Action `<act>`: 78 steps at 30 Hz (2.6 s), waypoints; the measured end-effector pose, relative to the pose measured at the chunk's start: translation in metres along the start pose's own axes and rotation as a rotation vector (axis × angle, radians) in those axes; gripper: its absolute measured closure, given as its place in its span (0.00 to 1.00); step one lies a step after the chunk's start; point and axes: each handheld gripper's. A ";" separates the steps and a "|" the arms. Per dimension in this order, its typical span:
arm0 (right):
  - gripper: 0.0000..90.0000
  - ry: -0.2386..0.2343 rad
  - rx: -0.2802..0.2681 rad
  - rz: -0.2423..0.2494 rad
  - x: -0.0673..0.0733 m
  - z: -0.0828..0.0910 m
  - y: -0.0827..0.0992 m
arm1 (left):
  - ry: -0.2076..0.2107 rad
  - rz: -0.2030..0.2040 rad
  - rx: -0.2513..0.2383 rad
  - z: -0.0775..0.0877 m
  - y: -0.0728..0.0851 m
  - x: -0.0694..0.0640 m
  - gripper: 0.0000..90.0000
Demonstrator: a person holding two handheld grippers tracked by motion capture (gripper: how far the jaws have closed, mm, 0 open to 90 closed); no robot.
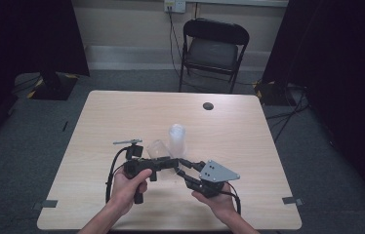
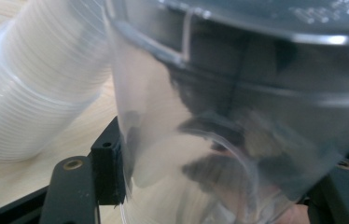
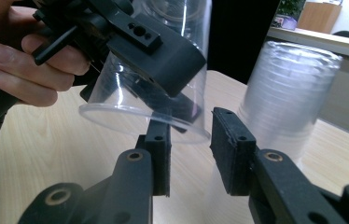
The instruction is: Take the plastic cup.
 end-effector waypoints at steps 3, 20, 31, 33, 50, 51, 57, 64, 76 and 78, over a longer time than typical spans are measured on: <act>0.76 -0.005 -0.022 -0.002 0.000 -0.003 -0.001 | 0.047 0.017 0.005 -0.003 0.001 -0.002 0.39; 0.82 0.026 -0.130 0.016 0.006 -0.001 -0.004 | 0.168 0.053 0.037 -0.015 0.007 -0.014 0.38; 0.98 0.101 -0.164 0.000 0.006 0.005 -0.002 | 0.163 0.024 0.010 -0.016 0.006 -0.012 0.29; 0.99 0.108 -0.159 0.007 0.007 0.005 -0.003 | 0.155 0.021 0.007 -0.015 0.006 -0.011 0.25; 1.00 0.094 -0.087 -0.047 -0.002 0.012 0.004 | 0.069 -0.046 -0.007 -0.009 0.004 -0.007 0.20; 1.00 0.094 -0.081 -0.051 -0.003 0.013 0.005 | 0.066 -0.049 -0.011 -0.009 0.004 -0.007 0.20; 1.00 0.082 -0.061 -0.071 -0.007 0.016 0.006 | 0.057 -0.061 -0.013 -0.008 0.004 -0.007 0.19; 1.00 0.056 -0.042 -0.102 -0.012 0.018 0.007 | 0.027 -0.104 -0.016 -0.007 0.005 -0.008 0.19; 1.00 0.055 -0.009 -0.169 -0.025 0.025 0.006 | -0.038 -0.184 -0.018 -0.003 0.006 -0.006 0.18; 1.00 0.045 0.003 -0.177 -0.027 0.026 0.005 | -0.043 -0.190 -0.024 -0.003 0.006 -0.006 0.18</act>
Point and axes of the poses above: each handheld gripper's, and its own axes: z roughly backward along the jaws, y roughly out of its underside, x roughly to its left, and after that the axes turned 14 degrees about x, right-handed
